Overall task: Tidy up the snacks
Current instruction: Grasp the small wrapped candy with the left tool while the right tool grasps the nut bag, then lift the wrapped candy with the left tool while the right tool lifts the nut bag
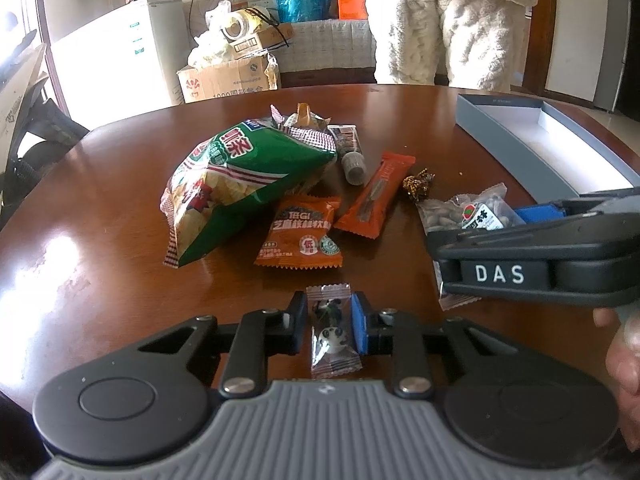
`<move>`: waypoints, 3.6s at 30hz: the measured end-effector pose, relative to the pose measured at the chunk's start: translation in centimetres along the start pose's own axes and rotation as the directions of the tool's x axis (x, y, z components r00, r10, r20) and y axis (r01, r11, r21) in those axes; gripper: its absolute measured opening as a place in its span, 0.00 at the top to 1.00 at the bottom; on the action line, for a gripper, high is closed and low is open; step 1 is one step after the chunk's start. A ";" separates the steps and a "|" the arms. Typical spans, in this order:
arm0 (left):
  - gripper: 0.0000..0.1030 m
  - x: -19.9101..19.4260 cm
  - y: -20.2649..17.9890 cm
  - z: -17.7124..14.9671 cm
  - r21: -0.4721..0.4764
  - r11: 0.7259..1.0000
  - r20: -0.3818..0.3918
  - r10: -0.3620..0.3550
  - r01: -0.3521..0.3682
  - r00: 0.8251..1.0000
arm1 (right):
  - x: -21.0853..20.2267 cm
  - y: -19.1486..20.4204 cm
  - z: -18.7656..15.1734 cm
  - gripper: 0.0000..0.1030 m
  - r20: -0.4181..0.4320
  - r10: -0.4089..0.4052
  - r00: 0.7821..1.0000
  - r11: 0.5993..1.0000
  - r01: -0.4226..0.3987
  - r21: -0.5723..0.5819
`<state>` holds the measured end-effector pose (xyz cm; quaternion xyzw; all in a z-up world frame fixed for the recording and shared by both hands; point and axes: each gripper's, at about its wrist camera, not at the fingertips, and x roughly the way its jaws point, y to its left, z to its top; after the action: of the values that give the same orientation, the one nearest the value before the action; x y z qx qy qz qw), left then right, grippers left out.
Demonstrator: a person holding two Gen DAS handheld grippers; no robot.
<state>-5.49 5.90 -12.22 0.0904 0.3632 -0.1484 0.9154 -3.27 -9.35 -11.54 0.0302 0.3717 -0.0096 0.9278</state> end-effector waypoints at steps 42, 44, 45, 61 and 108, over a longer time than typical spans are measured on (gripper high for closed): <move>0.80 -0.7 0.6 0.7 0.002 1.000 0.007 -0.001 0.001 1.000 | 0.4 -0.3 0.0 0.40 -0.011 0.010 1.000 0.999 -0.010 0.031; 0.82 -0.5 0.5 0.7 0.000 1.000 0.004 -0.001 0.001 1.000 | 0.4 -0.3 0.1 0.40 -0.012 0.010 1.000 0.999 -0.010 0.031; 0.82 -0.5 0.4 0.7 -0.004 1.000 0.004 -0.003 0.003 1.000 | 0.4 -0.3 0.1 0.40 -0.012 0.010 1.000 0.999 -0.010 0.031; 0.84 -0.5 0.5 -0.3 -0.012 1.000 0.040 -0.011 0.012 0.999 | 0.4 -0.1 -0.2 0.40 0.006 0.004 1.000 1.000 -0.004 0.011; 0.89 -2.4 1.8 0.7 -0.094 0.994 0.058 -0.041 0.046 0.998 | -0.7 0.1 -0.1 0.48 0.068 -0.003 0.998 1.000 0.003 -0.007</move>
<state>-6.07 7.91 -9.93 0.0345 0.3461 -0.1532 0.9250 -3.87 -9.25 -11.15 0.0260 0.3398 -0.0109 0.9401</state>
